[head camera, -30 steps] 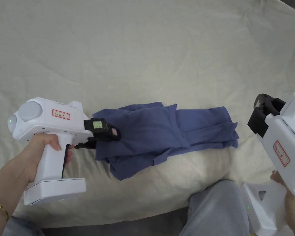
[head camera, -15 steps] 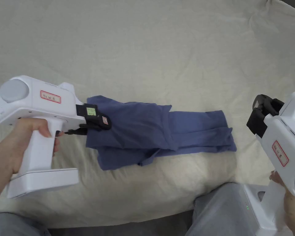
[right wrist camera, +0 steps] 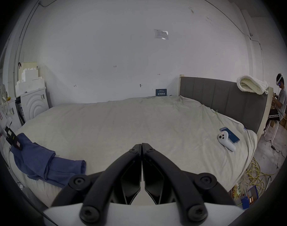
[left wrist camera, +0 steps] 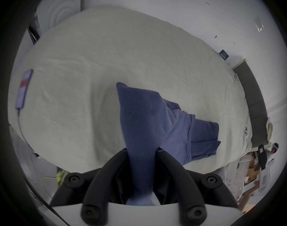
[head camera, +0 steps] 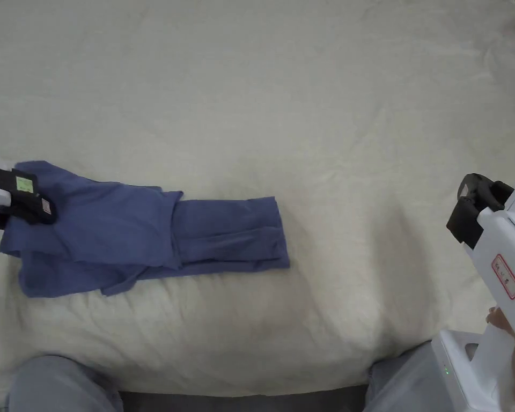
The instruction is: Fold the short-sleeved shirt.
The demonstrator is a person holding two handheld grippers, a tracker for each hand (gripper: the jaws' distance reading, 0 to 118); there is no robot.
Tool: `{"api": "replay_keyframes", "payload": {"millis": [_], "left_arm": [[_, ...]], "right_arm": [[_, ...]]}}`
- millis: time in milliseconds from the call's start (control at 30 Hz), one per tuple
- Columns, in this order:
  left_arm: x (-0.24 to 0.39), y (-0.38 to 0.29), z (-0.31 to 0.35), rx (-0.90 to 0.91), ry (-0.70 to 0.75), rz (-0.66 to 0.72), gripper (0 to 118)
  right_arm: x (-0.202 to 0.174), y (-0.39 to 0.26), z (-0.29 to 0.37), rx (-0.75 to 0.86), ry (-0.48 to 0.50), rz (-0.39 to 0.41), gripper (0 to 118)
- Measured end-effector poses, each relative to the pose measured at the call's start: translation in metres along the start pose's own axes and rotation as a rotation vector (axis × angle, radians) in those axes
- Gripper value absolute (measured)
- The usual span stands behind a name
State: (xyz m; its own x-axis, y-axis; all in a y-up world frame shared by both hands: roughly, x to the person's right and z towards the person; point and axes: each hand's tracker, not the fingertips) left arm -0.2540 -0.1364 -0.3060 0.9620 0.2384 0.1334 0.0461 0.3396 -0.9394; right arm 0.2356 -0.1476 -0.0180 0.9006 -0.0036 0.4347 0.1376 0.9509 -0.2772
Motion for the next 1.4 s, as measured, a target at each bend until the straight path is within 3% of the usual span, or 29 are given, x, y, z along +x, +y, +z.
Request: {"api": "replay_keyframes", "payload": {"millis": [233, 500, 767, 1100, 1167, 1300, 1333, 1400], "left_arm": [[0.058, 0.014, 0.026, -0.006, 0.02, -0.12, 14], [0.168, 0.023, 0.004, -0.05, -0.042, -0.323, 14], [0.265, 0.002, -0.066, -0.14, -0.079, -0.438, 14], [0.317, -0.029, -0.15, -0.223, -0.011, -0.425, 17], [0.319, -0.033, -0.153, -0.221, -0.013, -0.43, 34], [0.319, -0.032, -0.139, -0.226, -0.161, -0.372, 101], [0.321, -0.033, -0.131, -0.211, -0.181, -0.369, 107], [0.322, -0.031, -0.115, -0.18, -0.244, -0.418, 108]], "right_arm": [[-0.002, -0.002, 0.002, 0.008, 0.03, -0.02, 0], [0.021, -0.001, 0.011, 0.04, 0.004, -0.059, 0], [0.046, -0.008, 0.022, 0.037, -0.045, -0.093, 0], [0.074, -0.013, 0.031, 0.022, -0.123, -0.1, 0], [0.077, -0.014, 0.03, 0.013, -0.134, -0.104, 0], [0.076, -0.016, 0.027, 0.005, -0.136, -0.103, 0], [0.075, -0.016, 0.025, 0.002, -0.132, -0.1, 0], [0.07, -0.016, 0.023, -0.004, -0.117, -0.094, 0]]}}
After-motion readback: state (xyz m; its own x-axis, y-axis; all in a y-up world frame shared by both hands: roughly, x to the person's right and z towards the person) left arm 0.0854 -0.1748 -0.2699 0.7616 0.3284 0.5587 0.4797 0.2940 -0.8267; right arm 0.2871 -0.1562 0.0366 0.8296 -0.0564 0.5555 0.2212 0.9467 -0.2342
